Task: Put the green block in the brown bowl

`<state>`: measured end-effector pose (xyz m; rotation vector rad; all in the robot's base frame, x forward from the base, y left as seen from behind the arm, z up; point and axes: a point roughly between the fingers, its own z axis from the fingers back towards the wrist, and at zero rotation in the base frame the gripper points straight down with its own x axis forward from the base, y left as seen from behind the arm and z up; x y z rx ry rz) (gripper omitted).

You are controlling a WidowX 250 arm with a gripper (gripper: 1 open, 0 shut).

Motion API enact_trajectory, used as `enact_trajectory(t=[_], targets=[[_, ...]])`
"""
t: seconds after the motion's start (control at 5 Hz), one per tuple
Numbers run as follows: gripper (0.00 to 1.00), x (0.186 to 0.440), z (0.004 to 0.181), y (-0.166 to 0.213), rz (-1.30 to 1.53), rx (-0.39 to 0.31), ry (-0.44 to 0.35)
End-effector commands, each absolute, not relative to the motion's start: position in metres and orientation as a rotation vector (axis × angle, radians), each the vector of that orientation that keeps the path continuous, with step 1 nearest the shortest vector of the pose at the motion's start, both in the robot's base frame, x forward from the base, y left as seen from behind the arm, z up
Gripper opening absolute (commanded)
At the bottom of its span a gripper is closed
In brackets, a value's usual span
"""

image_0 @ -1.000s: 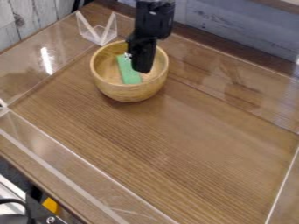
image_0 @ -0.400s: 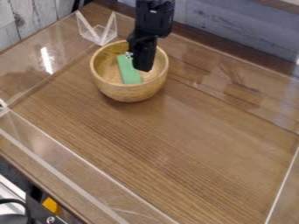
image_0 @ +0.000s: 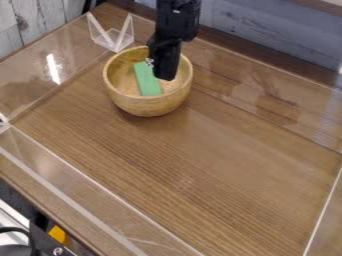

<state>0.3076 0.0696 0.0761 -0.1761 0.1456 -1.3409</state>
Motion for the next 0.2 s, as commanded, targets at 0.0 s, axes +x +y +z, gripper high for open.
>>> enact_trajectory(t=[0.0], targets=[[0.0,0.3169,0.0907,0.0753,-1.324,-0.127,0.098]])
